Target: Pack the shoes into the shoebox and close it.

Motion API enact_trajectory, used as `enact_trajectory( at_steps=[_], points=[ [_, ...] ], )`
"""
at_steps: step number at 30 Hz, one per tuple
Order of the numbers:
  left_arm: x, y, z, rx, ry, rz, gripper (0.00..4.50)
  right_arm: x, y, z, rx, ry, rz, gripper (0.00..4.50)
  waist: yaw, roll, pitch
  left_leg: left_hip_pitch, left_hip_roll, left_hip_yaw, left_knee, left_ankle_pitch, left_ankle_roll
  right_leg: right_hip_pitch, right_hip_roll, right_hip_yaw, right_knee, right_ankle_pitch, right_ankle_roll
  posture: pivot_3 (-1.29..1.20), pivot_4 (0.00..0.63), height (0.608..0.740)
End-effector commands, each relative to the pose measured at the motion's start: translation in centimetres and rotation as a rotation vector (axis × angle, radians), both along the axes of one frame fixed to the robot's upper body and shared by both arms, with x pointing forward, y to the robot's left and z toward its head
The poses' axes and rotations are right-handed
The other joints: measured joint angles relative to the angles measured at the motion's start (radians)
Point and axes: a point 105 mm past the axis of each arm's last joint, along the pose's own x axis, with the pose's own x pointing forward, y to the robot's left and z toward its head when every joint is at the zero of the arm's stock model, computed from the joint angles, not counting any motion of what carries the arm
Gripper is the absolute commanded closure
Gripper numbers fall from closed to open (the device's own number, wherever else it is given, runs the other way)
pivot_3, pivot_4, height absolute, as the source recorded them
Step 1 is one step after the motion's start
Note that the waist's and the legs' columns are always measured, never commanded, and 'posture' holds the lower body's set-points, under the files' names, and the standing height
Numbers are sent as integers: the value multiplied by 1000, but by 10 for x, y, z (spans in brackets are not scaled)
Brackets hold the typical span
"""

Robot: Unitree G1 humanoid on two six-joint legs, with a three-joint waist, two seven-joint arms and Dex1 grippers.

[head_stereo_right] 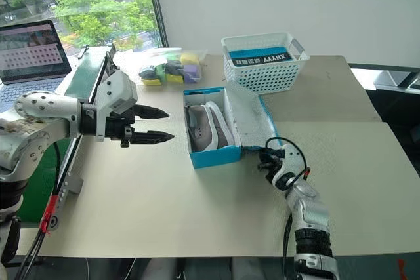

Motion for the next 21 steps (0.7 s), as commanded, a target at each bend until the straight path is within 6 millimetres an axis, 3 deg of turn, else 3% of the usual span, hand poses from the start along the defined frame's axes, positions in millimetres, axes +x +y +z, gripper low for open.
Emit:
enact_trajectory(
  at_steps=[1,5,8,10,16,21],
  points=[
    [-7,1,13,16,-49,-30,1505,8,-21,13,148,-91,-143,4454,0,0,0,0,0,0,0,0,0,0,0,0,0,0,0,0,150,740],
    [-7,6,12,27,-46,-19,1505,8,-31,43,377,-221,-192,4454,0,1,0,0,0,0,0,0,0,0,0,0,0,0,0,0,150,740],
    [-5,9,12,32,-48,-3,1505,3,-29,73,460,-312,-125,4454,0,3,2,0,0,0,0,0,0,0,0,0,1,0,0,0,150,740],
    [0,13,11,40,-65,27,1505,-6,-17,105,500,-372,9,4454,0,6,4,0,0,0,0,0,0,0,0,0,1,0,0,0,150,740],
    [13,27,7,63,-100,115,1505,-34,27,157,496,-404,344,4454,-2,9,6,0,0,0,0,0,1,0,0,0,1,0,0,0,150,740],
    [12,27,10,38,-107,125,1505,-43,75,161,373,-297,592,4454,0,9,6,-1,0,0,0,0,1,-1,0,0,0,0,0,0,150,740]
  ],
)
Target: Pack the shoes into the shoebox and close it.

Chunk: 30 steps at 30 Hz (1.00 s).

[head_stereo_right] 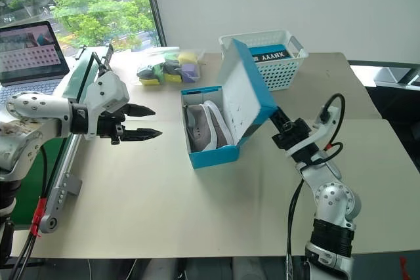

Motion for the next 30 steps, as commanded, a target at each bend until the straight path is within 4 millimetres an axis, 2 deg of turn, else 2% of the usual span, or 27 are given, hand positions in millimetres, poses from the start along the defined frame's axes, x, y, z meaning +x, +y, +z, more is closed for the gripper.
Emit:
enact_trajectory(
  at_steps=[1,4,6,8,12,16,18,21,23,24,25,28,30],
  points=[
    [-1,1,17,-24,-77,11,1505,-8,36,8,-90,-6,167,4454,0,0,0,0,0,0,0,0,0,0,0,0,0,0,0,0,150,740],
    [-2,2,19,-33,-85,22,1505,0,51,-5,-148,61,192,4454,1,0,0,0,0,0,0,0,0,0,0,0,0,0,0,0,150,740],
    [1,8,20,-19,-111,70,1505,17,61,-30,-321,125,160,4454,2,0,0,-1,0,0,0,0,0,-1,0,0,0,0,0,0,150,740],
    [5,16,18,-1,-130,131,1505,32,64,-44,-455,145,118,4454,-1,0,0,-1,0,0,1,0,0,-1,0,0,0,0,0,0,150,740],
    [4,22,13,12,-133,176,1505,50,74,-49,-591,100,120,4454,0,0,0,-5,0,0,1,0,0,-6,0,0,2,0,0,0,150,740],
    [1,22,8,13,-131,200,1505,70,86,-69,-827,55,138,4454,-4,-1,-1,-5,0,1,2,0,0,-8,0,1,3,0,0,0,150,740],
    [0,23,6,16,-132,207,1505,74,84,-90,-1016,38,154,4454,-10,-2,-1,-4,0,1,2,0,0,-7,0,1,4,0,0,0,150,740],
    [-2,24,6,10,-133,225,1505,72,70,-128,-1242,83,196,4454,-20,-6,-4,0,0,1,2,0,0,-4,0,1,5,0,0,0,150,740],
    [-4,26,5,6,-132,242,1505,64,54,-152,-1432,75,266,4454,-22,-9,-9,10,0,1,0,0,0,7,0,0,2,0,0,0,150,740],
    [-5,27,5,2,-129,248,1505,60,50,-157,-1469,72,293,4454,-22,-9,-12,13,0,1,0,0,0,10,0,0,2,0,0,0,150,740],
    [-7,27,4,0,-128,252,1505,58,49,-157,-1475,68,306,4454,-18,-9,-15,15,0,1,-1,0,0,12,0,0,1,-1,0,0,150,740],
    [-9,27,3,-12,-120,258,1505,58,66,-124,-1264,60,306,4454,6,-11,-19,26,0,-1,-3,-1,2,27,0,-1,-7,-4,3,0,150,740],
    [-10,27,1,-11,-119,257,1505,57,67,-108,-1256,8,317,4454,13,-13,-20,26,0,-3,-2,-1,2,29,0,-1,-7,-4,3,0,150,740]
  ],
)
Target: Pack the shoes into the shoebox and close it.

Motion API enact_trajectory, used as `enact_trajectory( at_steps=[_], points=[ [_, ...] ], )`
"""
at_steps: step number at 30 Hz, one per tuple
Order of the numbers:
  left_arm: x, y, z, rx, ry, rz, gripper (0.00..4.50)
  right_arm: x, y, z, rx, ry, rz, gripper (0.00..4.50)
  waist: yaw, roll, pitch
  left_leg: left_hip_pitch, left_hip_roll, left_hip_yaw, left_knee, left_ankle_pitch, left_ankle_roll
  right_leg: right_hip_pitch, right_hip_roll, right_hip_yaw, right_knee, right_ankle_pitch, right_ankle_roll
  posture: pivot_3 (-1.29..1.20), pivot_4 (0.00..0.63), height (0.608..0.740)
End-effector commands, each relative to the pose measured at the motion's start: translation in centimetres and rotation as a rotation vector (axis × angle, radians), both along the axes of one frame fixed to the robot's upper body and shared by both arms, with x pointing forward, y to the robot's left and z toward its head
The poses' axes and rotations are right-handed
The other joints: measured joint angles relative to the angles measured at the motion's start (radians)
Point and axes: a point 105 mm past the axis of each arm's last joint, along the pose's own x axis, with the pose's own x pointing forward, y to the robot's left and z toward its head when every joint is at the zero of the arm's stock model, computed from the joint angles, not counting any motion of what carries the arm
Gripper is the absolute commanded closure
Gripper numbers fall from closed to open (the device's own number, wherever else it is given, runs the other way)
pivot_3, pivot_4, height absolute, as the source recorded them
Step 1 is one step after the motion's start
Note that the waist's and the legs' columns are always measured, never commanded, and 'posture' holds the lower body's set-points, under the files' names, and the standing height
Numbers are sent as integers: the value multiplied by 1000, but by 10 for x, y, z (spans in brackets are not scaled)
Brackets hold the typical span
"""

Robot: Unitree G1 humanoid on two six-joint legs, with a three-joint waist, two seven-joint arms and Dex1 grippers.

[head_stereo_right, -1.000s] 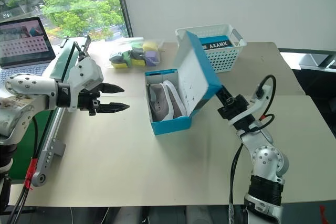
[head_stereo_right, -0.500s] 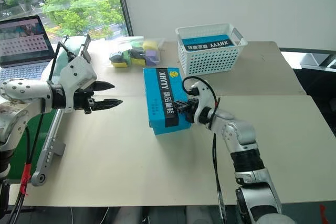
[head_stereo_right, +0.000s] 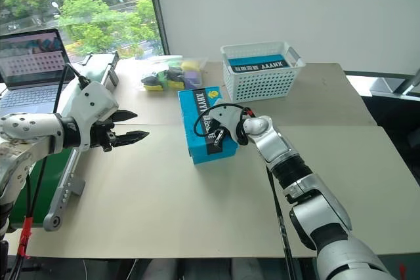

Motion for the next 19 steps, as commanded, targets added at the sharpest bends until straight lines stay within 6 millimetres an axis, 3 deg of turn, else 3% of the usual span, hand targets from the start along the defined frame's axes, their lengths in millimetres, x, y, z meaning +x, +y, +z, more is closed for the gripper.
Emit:
enact_trajectory(
  at_steps=[1,3,6,8,10,16,17,19],
  points=[
    [-4,-3,9,-3,-46,-9,1505,-21,-13,-29,-32,175,22,4454,5,0,0,-1,0,0,0,0,0,0,0,0,0,1,-2,0,150,740],
    [-4,-5,10,-18,-54,-26,1505,-32,2,3,115,173,111,4454,6,0,0,-5,0,-1,0,0,0,-5,0,0,0,1,-2,0,150,740],
    [-8,-12,13,-58,-72,-60,1505,-54,13,50,255,119,274,3783,4,1,1,-10,0,-1,0,-2,3,-9,0,0,0,1,-3,0,150,740],
    [-9,-15,15,-85,-90,-73,1505,-70,14,69,288,110,356,2958,-2,4,3,-21,0,-2,1,-2,3,-21,0,0,2,1,-3,0,150,740],
    [-8,-15,15,-94,-103,-73,1505,-77,10,77,285,111,371,2374,-6,6,5,-29,0,-2,3,-2,3,-28,0,0,3,1,-3,0,150,740],
    [-9,-23,15,-150,-90,-100,1505,-91,-7,103,259,83,381,268,-4,7,6,-31,-1,-2,3,-2,3,-28,0,0,2,1,-3,0,150,740],
    [-8,-24,16,-160,-90,-105,1505,-93,-10,106,255,84,380,13,-4,7,7,-31,-1,-2,3,-2,3,-28,0,0,2,1,-3,0,150,740],
    [-7,-24,20,-183,-89,-103,1505,-93,-14,108,235,66,363,13,-4,7,7,-31,-1,-2,3,-2,3,-28,0,0,2,1,-3,0,150,740]
  ],
)
